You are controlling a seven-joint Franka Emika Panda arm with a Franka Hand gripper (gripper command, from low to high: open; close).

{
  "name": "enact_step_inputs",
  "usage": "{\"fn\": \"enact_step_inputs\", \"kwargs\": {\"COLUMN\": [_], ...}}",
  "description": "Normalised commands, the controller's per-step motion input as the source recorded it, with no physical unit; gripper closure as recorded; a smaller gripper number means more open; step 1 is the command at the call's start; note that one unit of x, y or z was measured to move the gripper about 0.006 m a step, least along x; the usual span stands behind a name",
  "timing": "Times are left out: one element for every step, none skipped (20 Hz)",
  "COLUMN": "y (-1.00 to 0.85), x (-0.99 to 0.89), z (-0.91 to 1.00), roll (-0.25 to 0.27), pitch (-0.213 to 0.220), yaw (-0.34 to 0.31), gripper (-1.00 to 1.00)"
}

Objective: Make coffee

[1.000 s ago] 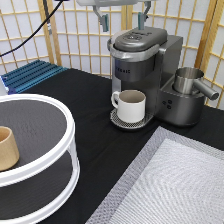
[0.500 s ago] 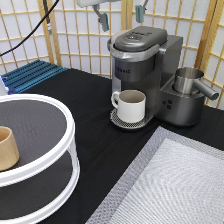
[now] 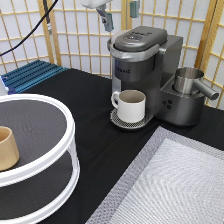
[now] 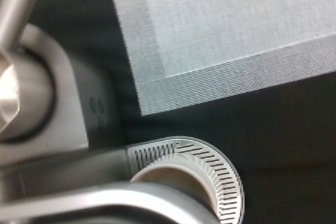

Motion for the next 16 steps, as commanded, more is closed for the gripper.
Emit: {"fn": "enact_step_inputs", "kwargs": {"y": [0.45,0.59,0.73,0.73,0.74,0.76,0.75,0.72,0.67,0.49,0.38,0.23,0.11,0.07,0.00,0.00], "x": [0.06,0.07,0.03,0.01,0.00,0.00,0.00,0.00,0.00,0.00,0.00,0.00,0.00,0.00,0.00,0.00], "z": [0.00,0.00,-0.03,-0.07,-0.18,-0.20,-0.16,-0.12,-0.15,-0.15,-0.11,-0.10,-0.07,0.00,-0.03,-0.09], "roll": [-0.202,-0.229,-0.269,-0.267,-0.257,-0.274,-0.266,-0.251,-0.252,-0.220,-0.206,-0.167,-0.137,-0.107,-0.052,-0.054], "pitch": [0.009,0.007,0.000,0.000,0.000,0.000,0.000,0.000,0.000,0.000,0.000,0.000,0.000,0.000,0.000,0.000], "yaw": [0.180,0.123,0.057,0.057,0.051,0.035,0.034,0.047,0.033,0.029,0.017,0.000,0.000,0.000,0.000,0.000], "gripper": [-1.00,-1.00,-1.00,-1.00,-1.00,-1.00,-1.00,-1.00,-1.00,-1.00,-1.00,-1.00,-1.00,-1.00,-1.00,-1.00]}}
